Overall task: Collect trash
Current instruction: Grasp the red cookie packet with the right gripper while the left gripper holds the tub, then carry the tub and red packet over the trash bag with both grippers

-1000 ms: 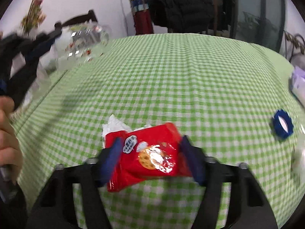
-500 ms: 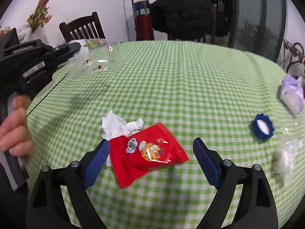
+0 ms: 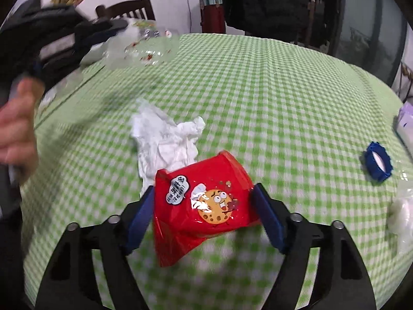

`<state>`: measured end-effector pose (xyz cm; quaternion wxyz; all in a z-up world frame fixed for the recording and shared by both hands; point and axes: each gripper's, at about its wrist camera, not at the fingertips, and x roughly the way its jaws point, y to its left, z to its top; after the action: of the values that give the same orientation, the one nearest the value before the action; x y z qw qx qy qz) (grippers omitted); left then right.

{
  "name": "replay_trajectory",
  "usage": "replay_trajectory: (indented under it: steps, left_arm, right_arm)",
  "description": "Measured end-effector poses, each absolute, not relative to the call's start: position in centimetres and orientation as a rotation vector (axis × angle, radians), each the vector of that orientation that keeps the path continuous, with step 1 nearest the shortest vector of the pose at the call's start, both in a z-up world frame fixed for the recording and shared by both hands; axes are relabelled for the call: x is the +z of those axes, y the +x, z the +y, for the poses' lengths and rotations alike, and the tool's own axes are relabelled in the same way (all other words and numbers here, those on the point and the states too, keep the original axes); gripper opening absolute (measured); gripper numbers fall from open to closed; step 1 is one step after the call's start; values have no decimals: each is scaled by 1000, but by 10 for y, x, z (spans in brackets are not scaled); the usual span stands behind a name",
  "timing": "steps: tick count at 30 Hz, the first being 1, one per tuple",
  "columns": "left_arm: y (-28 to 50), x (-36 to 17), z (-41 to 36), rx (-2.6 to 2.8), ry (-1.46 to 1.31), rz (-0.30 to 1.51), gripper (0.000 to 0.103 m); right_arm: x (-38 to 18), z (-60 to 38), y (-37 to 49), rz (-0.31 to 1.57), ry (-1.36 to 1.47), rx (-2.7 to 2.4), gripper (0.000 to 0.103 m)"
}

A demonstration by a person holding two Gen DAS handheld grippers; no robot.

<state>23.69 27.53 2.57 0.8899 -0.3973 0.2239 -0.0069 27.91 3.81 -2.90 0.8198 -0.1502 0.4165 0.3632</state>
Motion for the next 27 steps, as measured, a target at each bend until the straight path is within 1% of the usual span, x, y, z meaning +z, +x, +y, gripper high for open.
replay_trajectory:
  steps: [2, 5, 8, 15, 21, 25, 27]
  left_arm:
    - [237, 27, 274, -18, -819, 464, 0]
    - [236, 29, 272, -23, -801, 455, 0]
    - [236, 33, 268, -42, -776, 449, 0]
    - [232, 44, 249, -75, -692, 411, 0]
    - [237, 49, 211, -108, -595, 439, 0]
    - [233, 56, 175, -149, -517, 444, 0]
    - [227, 59, 143, -186, -452, 439, 0]
  right_arm:
    - [-30, 30, 271, 893, -333, 775, 64]
    - [-27, 18, 260, 909, -341, 754, 52]
    - [-19, -1, 248, 916, -311, 748, 48]
    - [17, -74, 219, 827, -163, 720, 48]
    - [59, -166, 205, 720, 6, 636, 48]
    - [86, -234, 181, 614, 60, 526, 48]
    - [96, -272, 168, 577, 77, 456, 48]
